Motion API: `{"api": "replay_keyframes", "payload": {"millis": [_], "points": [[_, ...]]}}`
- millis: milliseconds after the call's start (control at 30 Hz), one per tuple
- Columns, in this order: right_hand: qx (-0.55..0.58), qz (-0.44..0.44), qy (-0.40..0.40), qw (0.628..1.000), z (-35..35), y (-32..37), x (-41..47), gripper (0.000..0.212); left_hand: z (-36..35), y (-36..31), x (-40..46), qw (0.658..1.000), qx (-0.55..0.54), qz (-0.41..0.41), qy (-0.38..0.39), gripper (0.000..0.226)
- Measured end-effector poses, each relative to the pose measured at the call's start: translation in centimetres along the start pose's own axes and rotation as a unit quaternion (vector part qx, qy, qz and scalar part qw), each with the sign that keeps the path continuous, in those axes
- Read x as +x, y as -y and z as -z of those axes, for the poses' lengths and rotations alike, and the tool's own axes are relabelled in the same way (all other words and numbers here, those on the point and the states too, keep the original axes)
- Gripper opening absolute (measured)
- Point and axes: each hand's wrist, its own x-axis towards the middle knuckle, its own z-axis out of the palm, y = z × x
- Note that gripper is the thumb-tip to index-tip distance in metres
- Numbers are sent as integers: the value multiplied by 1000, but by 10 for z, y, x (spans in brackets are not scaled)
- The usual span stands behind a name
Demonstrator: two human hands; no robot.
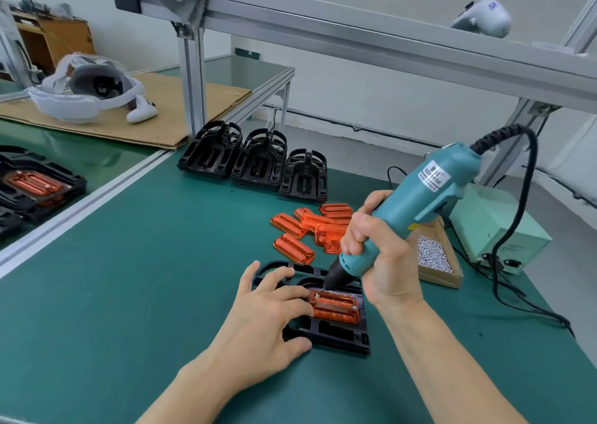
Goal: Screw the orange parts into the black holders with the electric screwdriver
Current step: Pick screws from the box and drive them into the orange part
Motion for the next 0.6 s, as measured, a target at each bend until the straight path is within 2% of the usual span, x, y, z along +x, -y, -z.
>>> {"api": "replay_keyframes", "payload": {"millis": [200, 600], "points": [[-23, -1, 22, 999, 0, -8, 2, 16, -1, 0, 1, 1000, -11, 0, -6, 45], [-71, -32, 70, 995, -7, -11, 9, 23, -3, 0, 1, 1000, -9, -4, -23, 44]]}}
